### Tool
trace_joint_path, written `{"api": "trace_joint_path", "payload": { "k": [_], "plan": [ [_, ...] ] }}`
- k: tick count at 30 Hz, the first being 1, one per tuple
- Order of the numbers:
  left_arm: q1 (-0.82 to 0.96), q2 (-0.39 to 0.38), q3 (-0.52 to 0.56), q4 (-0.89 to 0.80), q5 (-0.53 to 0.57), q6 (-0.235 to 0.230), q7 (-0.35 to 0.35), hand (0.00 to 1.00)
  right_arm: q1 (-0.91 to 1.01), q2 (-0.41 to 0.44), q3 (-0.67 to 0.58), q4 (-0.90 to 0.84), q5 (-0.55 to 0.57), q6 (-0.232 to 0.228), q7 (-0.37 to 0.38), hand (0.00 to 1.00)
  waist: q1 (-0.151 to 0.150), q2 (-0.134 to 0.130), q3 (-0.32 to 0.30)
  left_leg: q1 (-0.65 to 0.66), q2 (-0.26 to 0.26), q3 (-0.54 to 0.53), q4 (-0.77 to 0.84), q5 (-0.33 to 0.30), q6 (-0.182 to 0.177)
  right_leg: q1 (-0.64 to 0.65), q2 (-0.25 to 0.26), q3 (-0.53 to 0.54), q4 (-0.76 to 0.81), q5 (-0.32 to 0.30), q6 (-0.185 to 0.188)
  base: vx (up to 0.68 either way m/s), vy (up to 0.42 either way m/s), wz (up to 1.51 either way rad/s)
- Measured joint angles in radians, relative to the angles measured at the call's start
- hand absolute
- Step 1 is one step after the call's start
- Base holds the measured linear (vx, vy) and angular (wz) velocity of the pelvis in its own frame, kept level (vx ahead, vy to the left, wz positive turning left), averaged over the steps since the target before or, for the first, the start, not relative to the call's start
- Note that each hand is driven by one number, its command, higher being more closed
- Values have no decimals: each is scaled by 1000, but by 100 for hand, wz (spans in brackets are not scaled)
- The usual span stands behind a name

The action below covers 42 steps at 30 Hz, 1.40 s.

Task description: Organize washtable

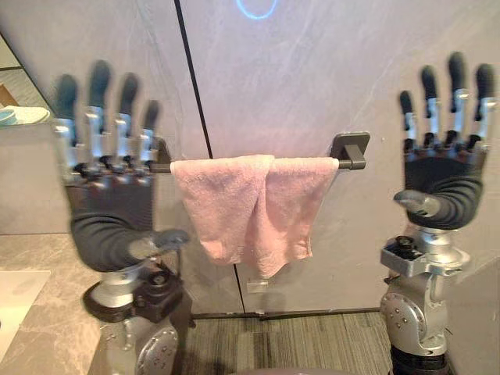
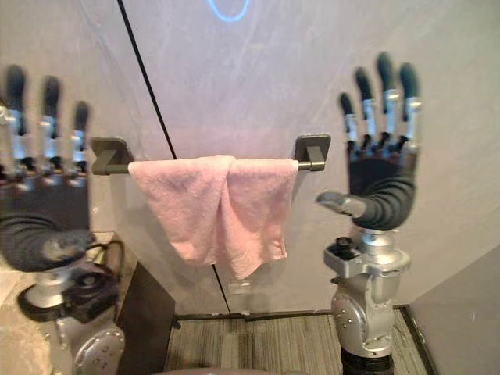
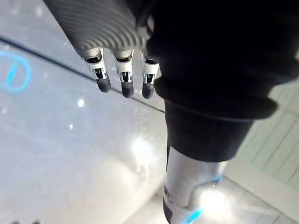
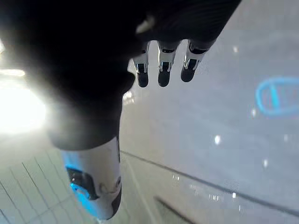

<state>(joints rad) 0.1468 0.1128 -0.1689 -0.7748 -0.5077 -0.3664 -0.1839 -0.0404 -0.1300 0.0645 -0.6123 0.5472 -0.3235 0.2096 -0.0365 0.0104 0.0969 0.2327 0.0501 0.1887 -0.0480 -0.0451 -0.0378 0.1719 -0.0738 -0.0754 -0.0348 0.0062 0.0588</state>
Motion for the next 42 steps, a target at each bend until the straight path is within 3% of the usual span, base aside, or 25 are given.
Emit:
{"api": "trace_joint_path", "payload": {
  "k": [7,13,15,28,33,42],
  "plan": [
    [-2,70,-148,232,-75,115,-145,0,19,-91,127,102,76,116,145,0,-1,-1,0,3,0,0,0,0,0,3,0,0,0,0,0,-15,-9,0],
    [2,110,-186,374,-88,172,-219,0,98,-191,186,257,80,208,211,0,-1,-2,2,9,0,2,0,0,1,8,0,8,0,0,0,-23,-11,0],
    [3,119,-187,398,-88,181,-228,0,109,-203,186,282,76,218,214,0,-2,-2,2,10,0,2,0,0,1,8,0,9,1,0,0,0,0,0],
    [-4,126,-222,465,-7,195,-220,0,109,-196,228,403,-44,221,204,0,-2,-5,7,9,0,1,0,0,1,7,0,6,0,0,0,0,0,0],
    [-15,98,-208,501,94,190,-154,0,109,-146,227,446,-100,221,163,0,-2,-8,9,7,0,0,0,0,1,6,0,0,0,0,0,0,0,0],
    [-40,35,-92,559,250,172,-22,0,104,-79,171,493,-181,219,91,0,-1,-23,19,-12,-1,-12,-1,0,1,-4,-2,-7,-3,-1,1,-2,-3,3]
  ]
}}
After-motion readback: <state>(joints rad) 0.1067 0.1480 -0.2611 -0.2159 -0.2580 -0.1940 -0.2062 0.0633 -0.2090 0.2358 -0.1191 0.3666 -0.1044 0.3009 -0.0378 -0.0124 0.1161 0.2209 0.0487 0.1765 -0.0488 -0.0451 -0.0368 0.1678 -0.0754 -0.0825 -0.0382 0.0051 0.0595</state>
